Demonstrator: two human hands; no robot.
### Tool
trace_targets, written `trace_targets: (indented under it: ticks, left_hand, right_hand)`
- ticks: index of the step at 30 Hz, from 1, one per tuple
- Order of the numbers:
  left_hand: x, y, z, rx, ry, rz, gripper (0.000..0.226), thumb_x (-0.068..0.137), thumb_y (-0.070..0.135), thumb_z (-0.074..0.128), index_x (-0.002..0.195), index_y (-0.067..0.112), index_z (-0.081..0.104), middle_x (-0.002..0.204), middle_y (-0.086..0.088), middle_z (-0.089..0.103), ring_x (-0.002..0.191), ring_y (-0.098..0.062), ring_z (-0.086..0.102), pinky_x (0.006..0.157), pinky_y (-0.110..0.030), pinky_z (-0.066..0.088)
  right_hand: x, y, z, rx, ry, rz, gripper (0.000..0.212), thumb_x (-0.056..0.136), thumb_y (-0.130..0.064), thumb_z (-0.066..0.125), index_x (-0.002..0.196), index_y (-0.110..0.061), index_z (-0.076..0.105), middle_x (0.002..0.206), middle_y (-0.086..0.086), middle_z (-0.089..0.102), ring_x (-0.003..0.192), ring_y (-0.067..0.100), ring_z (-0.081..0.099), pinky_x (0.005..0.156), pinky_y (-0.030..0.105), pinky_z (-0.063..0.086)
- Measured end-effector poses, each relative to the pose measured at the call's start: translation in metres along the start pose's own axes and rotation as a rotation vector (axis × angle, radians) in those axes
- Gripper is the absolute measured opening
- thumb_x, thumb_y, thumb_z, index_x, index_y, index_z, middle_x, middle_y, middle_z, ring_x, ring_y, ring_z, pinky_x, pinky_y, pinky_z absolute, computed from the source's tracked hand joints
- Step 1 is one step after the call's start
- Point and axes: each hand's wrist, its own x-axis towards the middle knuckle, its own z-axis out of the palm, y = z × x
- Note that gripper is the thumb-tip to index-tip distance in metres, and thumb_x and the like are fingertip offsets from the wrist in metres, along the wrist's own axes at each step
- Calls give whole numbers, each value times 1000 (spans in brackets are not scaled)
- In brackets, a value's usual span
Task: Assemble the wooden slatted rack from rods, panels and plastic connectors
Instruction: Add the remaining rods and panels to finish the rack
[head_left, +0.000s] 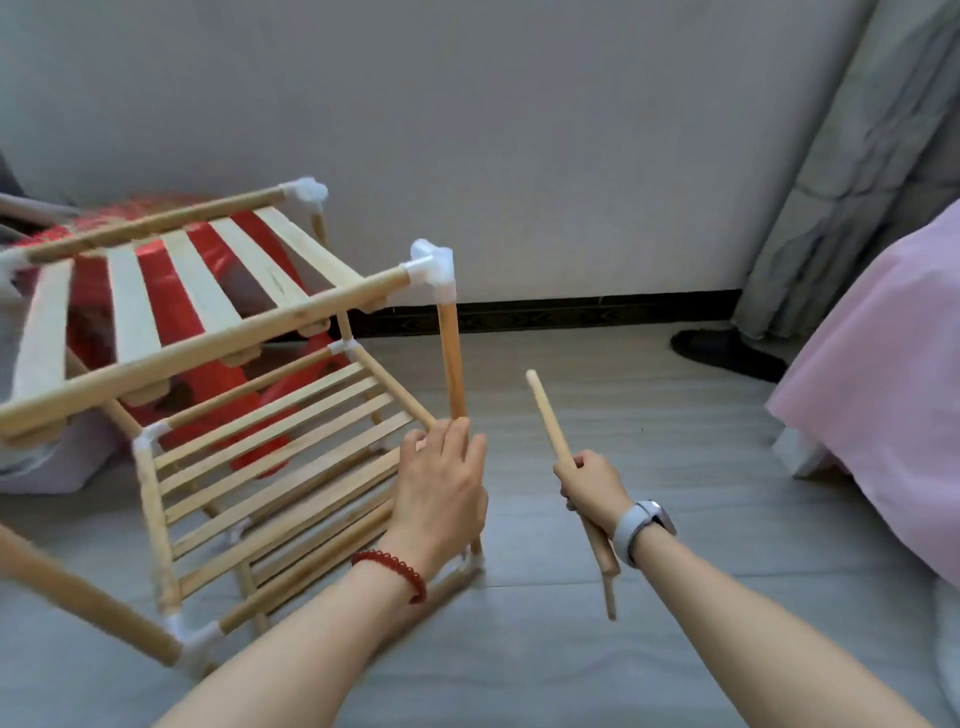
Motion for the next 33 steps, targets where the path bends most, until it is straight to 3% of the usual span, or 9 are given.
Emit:
trace_targets:
  ticks: [2,5,8,10,13,19,25,29,33]
  left_hand:
    - [17,-4,-28,30,176,122,31,58,15,72,88,13,67,95,-7,63,90,-25,61,76,-39,48]
    - [52,-15,-68,102,389,158,33,65,15,56,97,13,65,109,-9,61,107,-27,52,88,-42,37]
    - [88,-23,-100,116,210,-112,65,77,23,54,138,12,36,144,-14,34,136,-29,28,108,-50,19]
    - [107,-26,-107,37,6,-337,69,88,34,47,146,11,16,147,-13,27,136,-28,25,111,-51,13]
    - [118,-28,-105,32,1,-405,49,89,47,42,129,19,41,121,-7,49,113,-24,45,101,-43,24]
    - [99,-26,-109,-137,21,-298,41,85,62,47,113,32,48,112,-5,50,106,-23,44,91,-39,24]
    - [36,-77,-130,-291,137,-139,37,85,61,47,113,37,51,122,10,53,105,-11,47,81,-32,16]
    - [-27,-118,-156,-530,146,-154,54,80,58,57,130,43,43,96,26,52,82,10,41,77,-25,16]
    - [-86,-161,-182,-809,136,-250,46,73,38,75,115,23,64,105,14,66,94,3,59,88,-18,44]
  right_hand:
    - [-11,-27,-12,21,17,-57,10,86,-14,49,76,-11,47,59,1,51,48,15,46,44,22,37]
    - [-27,-64,-28,58,37,-143,9,86,-12,47,79,-8,48,60,3,52,48,16,46,46,23,38]
    - [-43,-91,-43,67,58,-199,12,87,-13,46,76,-11,48,61,3,54,48,16,46,45,21,37]
    - [-51,-102,-52,69,62,-228,9,89,-14,46,81,-10,50,64,4,55,50,15,47,44,19,37]
    - [-63,-111,-63,80,87,-261,9,89,-13,47,85,-8,52,66,5,55,51,14,48,44,19,37]
    - [-80,-118,-69,93,113,-317,7,89,-12,47,86,-8,53,66,5,56,49,13,49,45,20,39]
    - [-101,-127,-53,185,81,-446,15,87,-1,47,98,-11,50,71,5,58,52,13,49,45,20,40]
    - [-114,-138,-33,169,16,-542,11,90,-8,49,98,-15,50,69,1,48,51,10,42,47,22,36]
    - [-141,-159,-4,21,-66,-803,16,96,-21,48,98,-37,51,59,-11,44,44,0,41,45,13,33]
